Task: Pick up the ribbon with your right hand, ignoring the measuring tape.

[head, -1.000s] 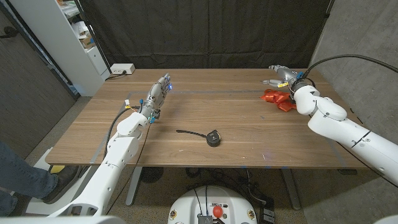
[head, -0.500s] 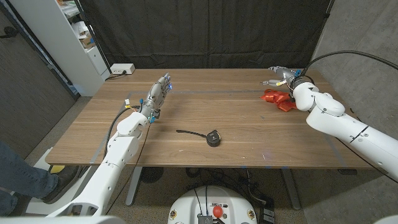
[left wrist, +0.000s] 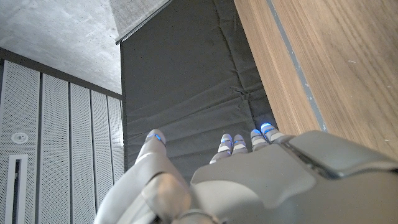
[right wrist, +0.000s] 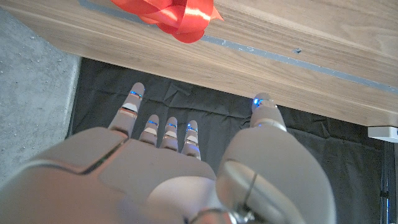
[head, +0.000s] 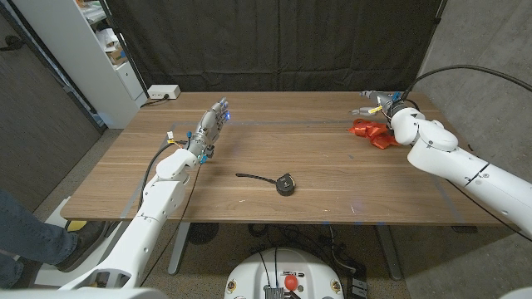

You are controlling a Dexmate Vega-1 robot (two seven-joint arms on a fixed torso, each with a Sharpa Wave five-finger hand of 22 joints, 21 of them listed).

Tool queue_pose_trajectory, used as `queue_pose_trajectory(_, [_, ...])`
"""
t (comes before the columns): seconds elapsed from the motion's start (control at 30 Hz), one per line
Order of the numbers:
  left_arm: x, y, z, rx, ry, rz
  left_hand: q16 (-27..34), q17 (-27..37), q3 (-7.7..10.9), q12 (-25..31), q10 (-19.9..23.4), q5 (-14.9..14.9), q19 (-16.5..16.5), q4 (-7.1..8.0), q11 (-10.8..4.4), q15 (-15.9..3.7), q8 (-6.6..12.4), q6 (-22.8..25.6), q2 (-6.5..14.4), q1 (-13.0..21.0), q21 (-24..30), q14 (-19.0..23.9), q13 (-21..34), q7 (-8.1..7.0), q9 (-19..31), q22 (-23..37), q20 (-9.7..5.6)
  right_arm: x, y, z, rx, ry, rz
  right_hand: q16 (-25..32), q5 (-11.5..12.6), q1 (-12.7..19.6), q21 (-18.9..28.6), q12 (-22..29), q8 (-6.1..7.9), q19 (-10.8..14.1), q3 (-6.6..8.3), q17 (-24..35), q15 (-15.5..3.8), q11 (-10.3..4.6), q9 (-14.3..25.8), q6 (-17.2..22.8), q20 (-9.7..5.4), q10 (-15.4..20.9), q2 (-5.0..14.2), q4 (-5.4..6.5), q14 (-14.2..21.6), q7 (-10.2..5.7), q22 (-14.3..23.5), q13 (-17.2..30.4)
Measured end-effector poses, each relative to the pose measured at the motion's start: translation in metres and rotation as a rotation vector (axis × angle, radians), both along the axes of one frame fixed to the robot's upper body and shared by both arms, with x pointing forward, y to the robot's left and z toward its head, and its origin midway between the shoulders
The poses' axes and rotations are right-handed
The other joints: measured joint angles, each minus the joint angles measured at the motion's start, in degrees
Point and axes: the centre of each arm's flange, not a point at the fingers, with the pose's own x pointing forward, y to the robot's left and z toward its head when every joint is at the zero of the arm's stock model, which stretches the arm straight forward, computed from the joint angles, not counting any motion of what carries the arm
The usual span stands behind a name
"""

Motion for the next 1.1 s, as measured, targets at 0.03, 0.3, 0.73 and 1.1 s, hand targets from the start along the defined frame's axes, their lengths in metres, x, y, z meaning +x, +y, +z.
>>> queue_pose_trajectory(0.03, [0.0,0.0,0.0,0.0,0.001,0.0,0.0,0.0,0.0,0.0,0.0,0.0,0.0,0.0,0.0,0.0,0.0,0.04,0.0,0.0,0.0,0.0,0.0,0.04,0.0,0.0,0.0,0.0,0.0,0.0,0.0,0.001,-0.001,0.0,0.0,0.0,0.0,0.0,0.0,0.0,0.0,0.0,0.19,0.0,0.0,0.0,0.0,0.0,0.0,0.0,-0.19,0.0,0.0,0.0])
queue_pose_trajectory(0.3, [0.001,0.0,0.0,0.002,0.007,0.002,0.0,0.0,0.0,0.0,0.0,0.0,0.1,0.0,0.0,0.0,0.0,0.2,0.0,0.0,-0.22,0.0,0.01,0.2,0.22,0.0,0.53,0.007,-0.001,0.001,0.004,0.029,-0.017,0.0,0.0,0.0,0.0,0.0,0.0,0.0,0.0,0.01,0.45,0.16,0.0,0.0,0.0,-0.16,0.0,0.0,0.08,0.0,0.0,0.0])
queue_pose_trajectory(0.73, [0.0,0.001,0.0,0.003,0.011,0.01,0.0,0.0,0.0,0.0,0.0,0.0,-0.11,0.0,0.0,-0.01,0.0,0.2,0.0,0.0,-0.3,-0.01,0.16,0.2,0.29,0.0,0.73,0.016,-0.003,0.001,0.012,0.081,-0.039,0.0,0.43,0.29,0.0,0.0,-0.39,1.04,-0.24,0.01,0.82,0.85,0.0,-0.21,0.2,-0.84,-0.29,0.25,0.46,0.22,0.15,0.01])
queue_pose_trajectory(1.1, [0.0,0.002,-0.002,0.002,0.015,0.013,0.0,0.0,0.0,0.0,0.0,0.0,-0.11,0.0,0.0,0.0,0.0,0.19,0.22,-0.22,-0.66,0.0,0.16,0.2,0.28,0.0,0.72,0.023,-0.002,-0.002,0.024,0.102,-0.049,0.0,0.43,0.28,0.0,0.0,-0.39,1.55,-0.24,0.01,0.81,1.08,0.0,-0.82,0.31,-1.08,-0.29,0.25,0.46,0.22,0.15,0.01])
